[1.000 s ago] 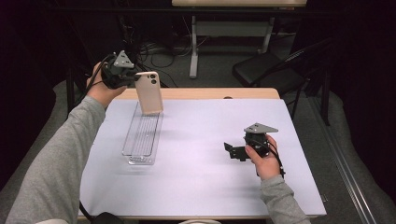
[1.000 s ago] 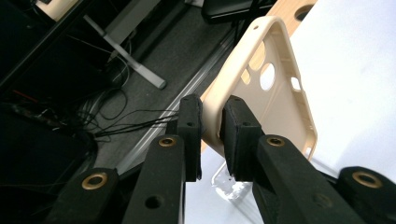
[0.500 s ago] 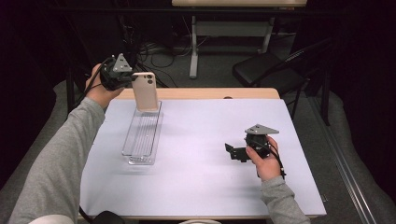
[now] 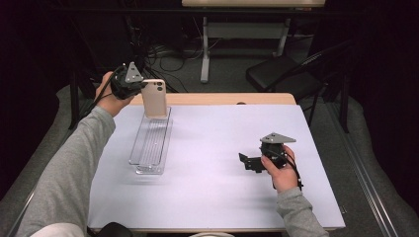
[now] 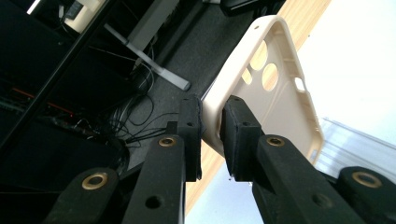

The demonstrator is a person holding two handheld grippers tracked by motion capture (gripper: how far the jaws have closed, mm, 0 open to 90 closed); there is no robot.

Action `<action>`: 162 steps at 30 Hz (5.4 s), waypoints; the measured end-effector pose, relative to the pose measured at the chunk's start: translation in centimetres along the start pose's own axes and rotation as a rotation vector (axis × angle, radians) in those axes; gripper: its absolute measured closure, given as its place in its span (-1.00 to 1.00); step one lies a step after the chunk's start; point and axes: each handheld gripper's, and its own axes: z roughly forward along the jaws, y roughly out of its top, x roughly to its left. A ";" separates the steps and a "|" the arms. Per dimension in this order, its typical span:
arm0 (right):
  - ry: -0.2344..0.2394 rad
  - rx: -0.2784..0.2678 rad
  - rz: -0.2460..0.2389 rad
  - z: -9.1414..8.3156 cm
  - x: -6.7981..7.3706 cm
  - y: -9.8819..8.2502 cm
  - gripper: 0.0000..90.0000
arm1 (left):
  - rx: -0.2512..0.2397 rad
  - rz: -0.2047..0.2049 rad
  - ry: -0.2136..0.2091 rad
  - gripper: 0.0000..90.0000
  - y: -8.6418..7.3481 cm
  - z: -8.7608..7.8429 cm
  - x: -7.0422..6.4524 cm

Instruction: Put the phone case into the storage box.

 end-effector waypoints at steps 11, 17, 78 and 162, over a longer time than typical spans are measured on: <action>0.003 -0.004 -0.001 -0.1 -0.1 0.0 -1.00 | 0.005 0.002 0.016 0.75 -0.4 1.4 -0.9; 0.005 0.000 -0.004 0.0 -0.1 -0.1 -1.00 | 0.016 -0.005 0.020 0.75 -0.9 2.1 -1.4; 0.017 0.021 -0.006 0.4 0.2 -0.6 -1.00 | 0.031 0.076 0.102 0.70 -3.1 4.2 -1.7; 0.030 0.023 -0.032 0.2 0.5 -0.5 -1.00 | 0.208 -0.385 -0.029 -0.12 -3.4 1.2 -0.5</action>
